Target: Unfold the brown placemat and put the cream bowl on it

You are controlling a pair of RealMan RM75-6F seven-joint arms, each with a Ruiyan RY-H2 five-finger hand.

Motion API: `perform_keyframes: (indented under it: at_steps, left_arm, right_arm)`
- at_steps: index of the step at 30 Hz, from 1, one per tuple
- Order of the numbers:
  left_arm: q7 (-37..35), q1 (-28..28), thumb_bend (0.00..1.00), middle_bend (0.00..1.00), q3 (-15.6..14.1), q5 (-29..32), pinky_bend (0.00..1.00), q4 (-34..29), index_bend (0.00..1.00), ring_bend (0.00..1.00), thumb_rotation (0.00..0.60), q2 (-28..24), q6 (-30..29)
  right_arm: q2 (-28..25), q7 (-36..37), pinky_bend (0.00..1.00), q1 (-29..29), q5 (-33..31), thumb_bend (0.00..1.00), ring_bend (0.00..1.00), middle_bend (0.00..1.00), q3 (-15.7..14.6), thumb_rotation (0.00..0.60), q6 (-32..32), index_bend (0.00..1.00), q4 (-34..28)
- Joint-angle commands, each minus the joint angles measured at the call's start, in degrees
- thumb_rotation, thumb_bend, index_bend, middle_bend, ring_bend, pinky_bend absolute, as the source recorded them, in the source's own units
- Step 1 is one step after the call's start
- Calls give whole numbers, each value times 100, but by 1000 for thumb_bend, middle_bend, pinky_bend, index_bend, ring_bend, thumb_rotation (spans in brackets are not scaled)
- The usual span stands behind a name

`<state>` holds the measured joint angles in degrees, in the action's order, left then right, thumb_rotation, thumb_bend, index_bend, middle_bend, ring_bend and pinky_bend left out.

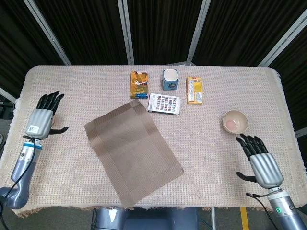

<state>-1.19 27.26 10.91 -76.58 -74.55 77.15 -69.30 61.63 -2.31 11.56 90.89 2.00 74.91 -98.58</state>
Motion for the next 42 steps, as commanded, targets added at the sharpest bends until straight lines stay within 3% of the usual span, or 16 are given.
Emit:
perform_keyframes:
  at_steps: [1, 5, 12, 18, 22, 31, 42]
  left_arm:
    - [1291, -658, 0, 0, -54, 473, 0, -1512, 0, 0, 600, -907, -649]
    - [1743, -995, 0, 0, -77, 790, 0, -2485, 0, 0, 600, -1359, -1007]
    - [1746, -1377, 0, 0, -210, 608, 0, -2995, 0, 0, 600, -1619, -1526]
    - [1418, -1520, 0, 0, -323, 374, 0, -2997, 0, 0, 600, -1710, -1571]
    - [1378, -1520, 0, 0, -304, 407, 0, -2924, 0, 0, 600, -1696, -1529]
    - [1343, -1459, 0, 0, -291, 418, 0, -2723, 0, 0, 600, -1598, -1361]
    - [1321, -1456, 0, 0, -263, 436, 0, -2633, 0, 0, 600, -1534, -1315]
  right_arm:
    - [27, -104, 0, 387, 116, 0, 0, 0, -16, 600, -529, 12, -156]
    - [220, -449, 0, 799, 291, 0, 0, 0, 31, 600, -1003, 21, -140]
    - [905, -625, 0, 1429, 1036, 0, 0, 0, -36, 600, -1424, 51, 402]
    - [1598, -359, 0, 1882, 1648, 0, 0, 0, -175, 600, -1469, 57, 1265]
    - [1923, -376, 0, 2013, 1697, 0, 0, 0, -206, 600, -1521, 67, 1623]
    - [2484, -555, 0, 2143, 1613, 0, 0, 0, -327, 600, -1655, 69, 2170]
    - [2743, -624, 0, 2265, 1452, 0, 0, 0, -363, 600, -1677, 69, 2411]
